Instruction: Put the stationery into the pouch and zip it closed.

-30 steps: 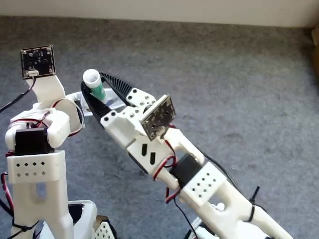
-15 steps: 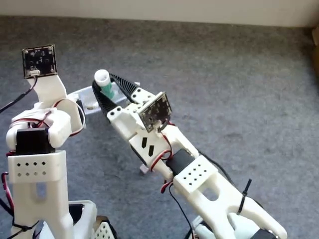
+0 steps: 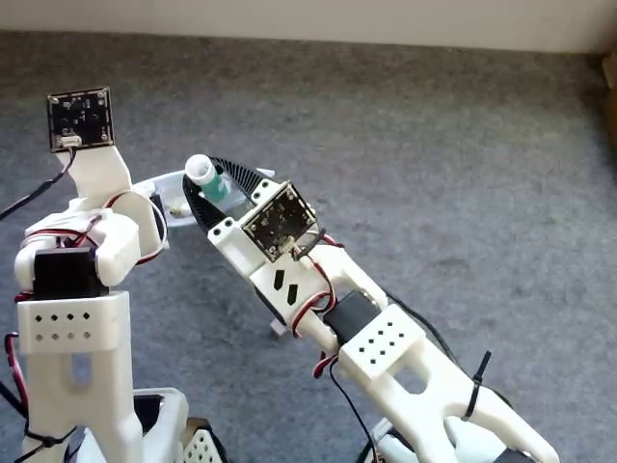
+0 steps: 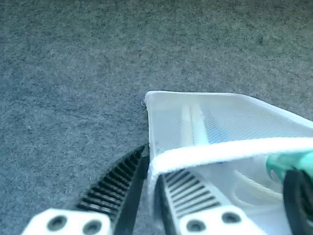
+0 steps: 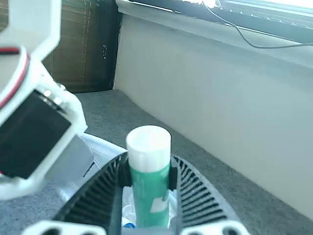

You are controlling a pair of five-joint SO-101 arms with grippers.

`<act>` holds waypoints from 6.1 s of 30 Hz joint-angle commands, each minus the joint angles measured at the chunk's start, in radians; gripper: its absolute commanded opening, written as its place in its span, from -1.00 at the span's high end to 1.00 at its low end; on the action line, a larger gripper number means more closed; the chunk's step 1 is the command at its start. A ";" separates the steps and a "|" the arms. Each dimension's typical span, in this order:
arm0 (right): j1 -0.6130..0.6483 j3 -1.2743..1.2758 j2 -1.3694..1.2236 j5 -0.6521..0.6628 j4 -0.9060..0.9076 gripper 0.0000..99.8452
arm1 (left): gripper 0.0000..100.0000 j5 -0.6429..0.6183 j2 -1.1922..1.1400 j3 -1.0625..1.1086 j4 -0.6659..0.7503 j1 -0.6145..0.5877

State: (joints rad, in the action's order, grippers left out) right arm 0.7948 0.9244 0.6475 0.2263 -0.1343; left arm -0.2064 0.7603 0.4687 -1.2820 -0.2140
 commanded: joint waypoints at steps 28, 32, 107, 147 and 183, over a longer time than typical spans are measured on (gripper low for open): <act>0.068 -0.035 0.239 0.009 0.417 0.87 | 0.99 -0.003 0.001 -0.008 0.017 -0.010; 0.070 -0.054 0.248 0.006 0.427 0.87 | 0.99 -0.003 0.001 -0.008 0.017 -0.010; -0.131 -0.452 -0.455 -1.154 1.253 0.53 | 0.99 0.000 0.008 0.031 0.049 -0.160; -0.102 -0.343 -0.667 -1.146 1.135 0.81 | 0.98 0.000 0.008 0.039 0.043 -0.160; -0.214 -0.143 0.441 -0.270 0.855 0.99 | 0.99 -0.006 0.001 0.012 0.049 -0.015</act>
State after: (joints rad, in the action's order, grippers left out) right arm 0.5033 0.7894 1.0418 -0.1542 0.7910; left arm -0.2048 0.7649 0.5086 -1.2513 -0.2585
